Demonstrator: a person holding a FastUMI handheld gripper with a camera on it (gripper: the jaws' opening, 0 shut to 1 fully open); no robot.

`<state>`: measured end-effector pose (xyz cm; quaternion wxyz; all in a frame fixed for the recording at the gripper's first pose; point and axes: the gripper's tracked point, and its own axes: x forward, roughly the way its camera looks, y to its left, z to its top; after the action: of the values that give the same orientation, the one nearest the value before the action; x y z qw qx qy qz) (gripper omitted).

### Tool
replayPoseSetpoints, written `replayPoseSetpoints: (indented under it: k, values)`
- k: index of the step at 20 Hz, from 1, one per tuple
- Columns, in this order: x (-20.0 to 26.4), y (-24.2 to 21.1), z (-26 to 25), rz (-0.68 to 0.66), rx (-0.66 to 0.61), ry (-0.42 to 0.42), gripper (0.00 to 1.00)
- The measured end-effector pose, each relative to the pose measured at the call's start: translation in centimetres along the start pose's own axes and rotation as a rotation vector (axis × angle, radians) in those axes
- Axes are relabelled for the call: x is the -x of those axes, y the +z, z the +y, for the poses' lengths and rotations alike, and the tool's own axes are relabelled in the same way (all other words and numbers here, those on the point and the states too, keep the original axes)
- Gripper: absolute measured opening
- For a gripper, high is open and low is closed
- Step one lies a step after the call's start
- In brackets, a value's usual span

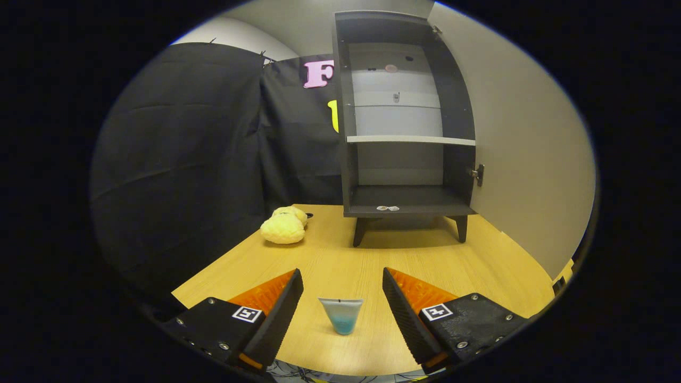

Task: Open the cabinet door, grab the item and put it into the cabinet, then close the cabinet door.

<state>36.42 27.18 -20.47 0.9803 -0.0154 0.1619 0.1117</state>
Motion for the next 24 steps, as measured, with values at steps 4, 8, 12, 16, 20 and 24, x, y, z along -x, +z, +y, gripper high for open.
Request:
replayPoseSetpoints:
  k: [4,8,12,16,20,24]
  values:
    - [-1.7,-2.4,0.6,0.061,0.015,0.010,0.92]
    - [-3.0,-5.6,0.5,0.144,-0.006,-0.007,0.87]
    - [-3.9,-8.5,0.0,0.224,-0.023,-0.026,0.76]
    - [-4.3,-10.6,-0.3,0.294,-0.060,-0.035,0.66]
    - [-4.2,-10.0,-0.6,0.308,-0.065,-0.031,0.51]
    - [-4.3,-7.3,-1.5,0.282,-0.033,-0.026,0.51]
